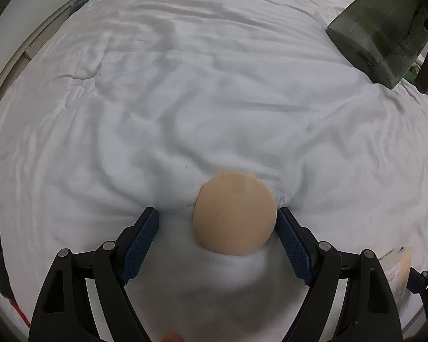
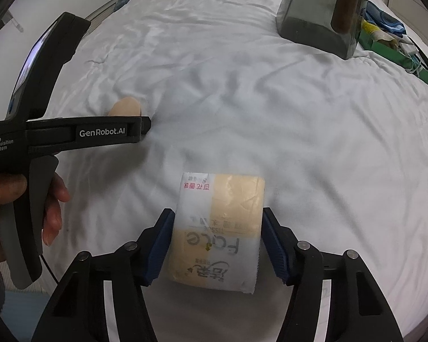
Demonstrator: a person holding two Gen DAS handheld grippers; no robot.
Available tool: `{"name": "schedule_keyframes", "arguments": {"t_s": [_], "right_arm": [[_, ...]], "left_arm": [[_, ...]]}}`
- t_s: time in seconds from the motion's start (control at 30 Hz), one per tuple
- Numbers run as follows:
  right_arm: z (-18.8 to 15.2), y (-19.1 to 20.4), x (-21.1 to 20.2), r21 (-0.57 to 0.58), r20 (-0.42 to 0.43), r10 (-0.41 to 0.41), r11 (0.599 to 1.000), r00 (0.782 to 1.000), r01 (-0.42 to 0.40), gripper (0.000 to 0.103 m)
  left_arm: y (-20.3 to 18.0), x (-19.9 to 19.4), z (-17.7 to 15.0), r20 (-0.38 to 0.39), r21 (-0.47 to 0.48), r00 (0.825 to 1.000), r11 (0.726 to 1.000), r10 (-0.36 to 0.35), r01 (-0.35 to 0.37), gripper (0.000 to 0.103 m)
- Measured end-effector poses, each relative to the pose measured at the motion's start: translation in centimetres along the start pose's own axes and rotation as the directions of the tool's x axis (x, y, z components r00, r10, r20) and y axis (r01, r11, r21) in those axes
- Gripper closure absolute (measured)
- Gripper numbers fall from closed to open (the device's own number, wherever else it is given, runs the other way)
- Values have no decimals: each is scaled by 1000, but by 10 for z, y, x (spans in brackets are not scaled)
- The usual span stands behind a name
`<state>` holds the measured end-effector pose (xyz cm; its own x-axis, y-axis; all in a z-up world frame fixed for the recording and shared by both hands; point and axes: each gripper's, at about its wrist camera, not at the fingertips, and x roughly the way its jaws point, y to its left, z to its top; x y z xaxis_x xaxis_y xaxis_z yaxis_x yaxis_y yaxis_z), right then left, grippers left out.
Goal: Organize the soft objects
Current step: 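Grasp the beige sponge with the left tool while the right tool grasps the tissue pack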
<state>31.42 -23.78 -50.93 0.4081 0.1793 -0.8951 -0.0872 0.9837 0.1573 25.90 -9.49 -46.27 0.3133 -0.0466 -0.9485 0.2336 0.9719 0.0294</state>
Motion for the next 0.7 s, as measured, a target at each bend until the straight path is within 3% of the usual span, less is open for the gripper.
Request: {"name": "schedule_keyframes", "arguments": {"t_s": [0.1, 0.2, 0.33, 0.47, 0.57, 0.6, 0.7], "right_arm": [[-1, -1, 1, -6, -2, 0, 1000, 1000, 0, 47], [-1, -2, 0, -14, 0, 3, 1000, 1000, -3, 49], [-1, -3, -1, -27, 2, 8, 1000, 1000, -8, 51], [-2, -5, -2, -37, 5, 17, 999, 1000, -17, 51], [-3, -7, -6, -46, 14, 35, 998, 999, -34, 53], [-4, -9, -9, -47, 19, 39, 998, 999, -39, 53], [-6, -17, -13, -42, 21, 54, 998, 998, -53, 54]], "left_arm": [[-2, 1, -1, 5, -5, 1000, 1000, 7, -7, 25], [-4, 1, -2, 11, -7, 1000, 1000, 7, -7, 35], [-11, -2, -4, 19, -3, 1000, 1000, -1, 1, 56], [-18, -5, -6, 20, -14, 1000, 1000, 3, -2, 61], [-17, -9, -1, 18, -34, 1000, 999, -4, 5, 75], [-18, -11, -1, 16, -39, 1000, 999, -8, 9, 86], [-19, -16, 4, 5, -61, 1000, 998, -22, 22, 94]]}}
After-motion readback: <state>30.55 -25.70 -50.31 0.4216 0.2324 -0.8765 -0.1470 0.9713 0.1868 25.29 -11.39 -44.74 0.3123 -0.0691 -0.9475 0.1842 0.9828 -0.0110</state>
